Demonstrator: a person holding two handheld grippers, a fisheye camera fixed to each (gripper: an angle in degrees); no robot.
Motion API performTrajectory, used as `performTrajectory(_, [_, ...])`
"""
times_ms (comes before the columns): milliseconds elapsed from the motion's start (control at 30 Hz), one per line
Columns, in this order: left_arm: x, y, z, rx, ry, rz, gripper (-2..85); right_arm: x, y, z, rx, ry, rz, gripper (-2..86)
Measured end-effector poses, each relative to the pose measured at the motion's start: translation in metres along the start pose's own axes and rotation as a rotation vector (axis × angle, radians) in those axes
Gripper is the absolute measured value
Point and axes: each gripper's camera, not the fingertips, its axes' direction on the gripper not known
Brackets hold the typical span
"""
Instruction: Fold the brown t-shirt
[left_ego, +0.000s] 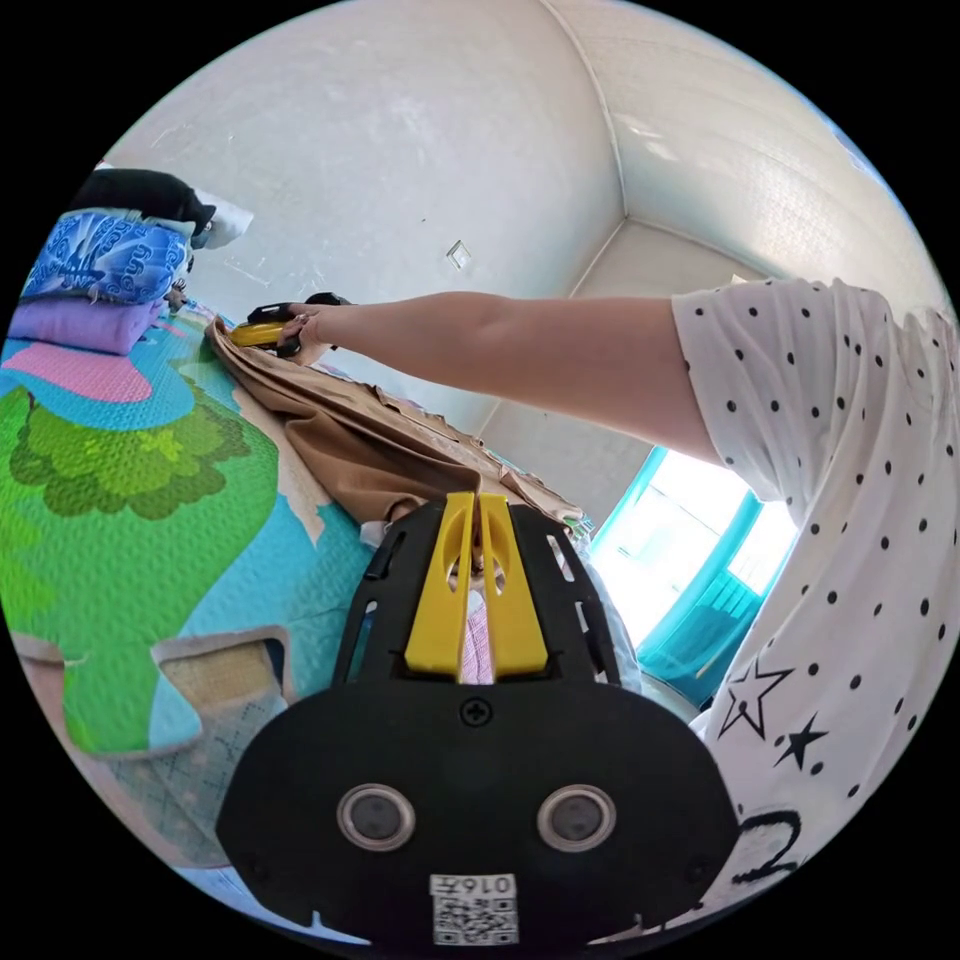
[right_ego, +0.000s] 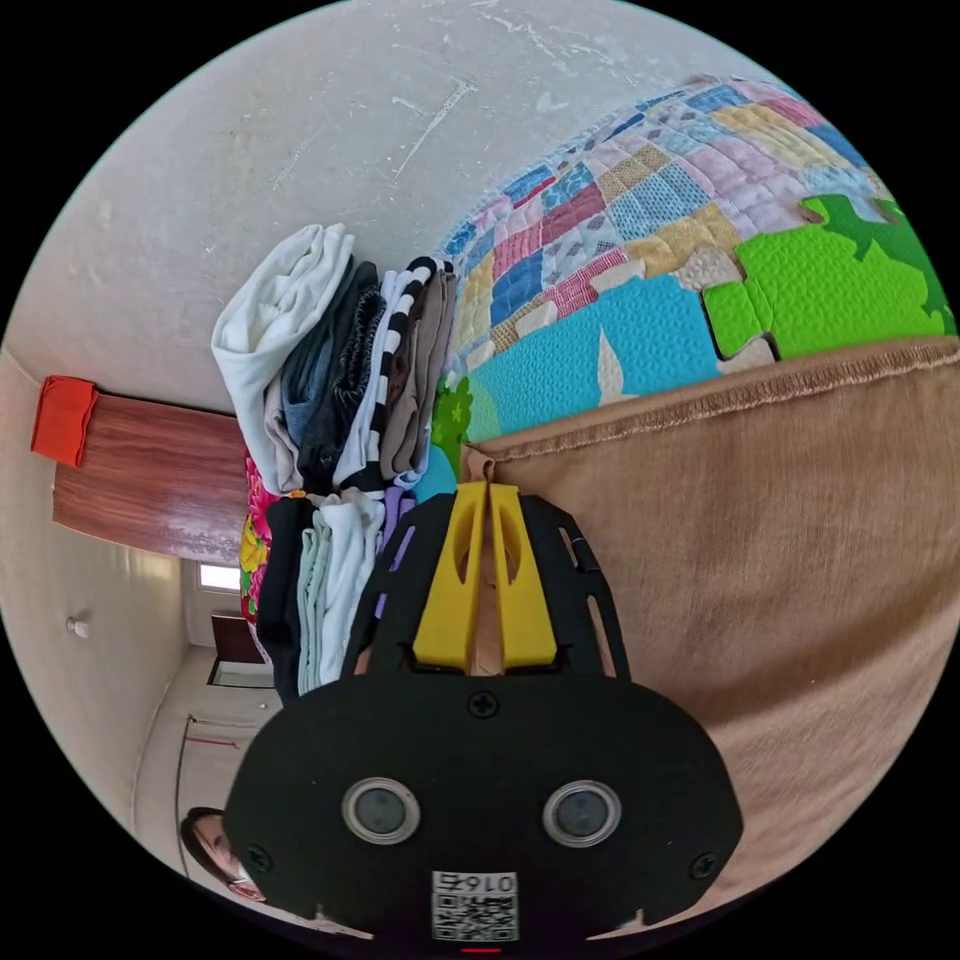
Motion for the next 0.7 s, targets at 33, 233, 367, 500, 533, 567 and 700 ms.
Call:
performTrajectory(33, [-0.001,0.0,0.0,0.001,0.001,-0.001,-1.0,0.0,0.0,0.0,-0.003,0.001,0.0,0.3])
performTrajectory(233, [-0.004,0.002,-0.004,0.003,0.003,-0.005,-1.0,0.003,0.003,0.001,-0.006,-0.038,-0.003,1.0])
performTrajectory(367, [-0.007,0.004,-0.007,0.003,0.002,-0.003,-1.0,0.0,0.005,0.002,-0.003,-0.057,-0.009,2.1])
performTrajectory(500, [-0.01,0.005,-0.01,0.004,0.003,-0.004,-1.0,-0.011,0.007,0.006,-0.007,-0.084,-0.022,5.3])
performTrajectory(533, [-0.011,0.005,-0.011,0.004,0.002,-0.003,-1.0,-0.016,0.007,0.008,-0.009,-0.089,-0.027,6.1])
performTrajectory(567, [-0.012,0.005,-0.012,0.004,0.002,-0.003,-1.0,-0.018,0.007,0.009,-0.011,-0.089,-0.028,6.6])
performTrajectory(700, [-0.015,0.006,-0.016,0.003,0.002,-0.003,-1.0,-0.043,0.007,0.021,-0.036,-0.073,-0.045,8.0])
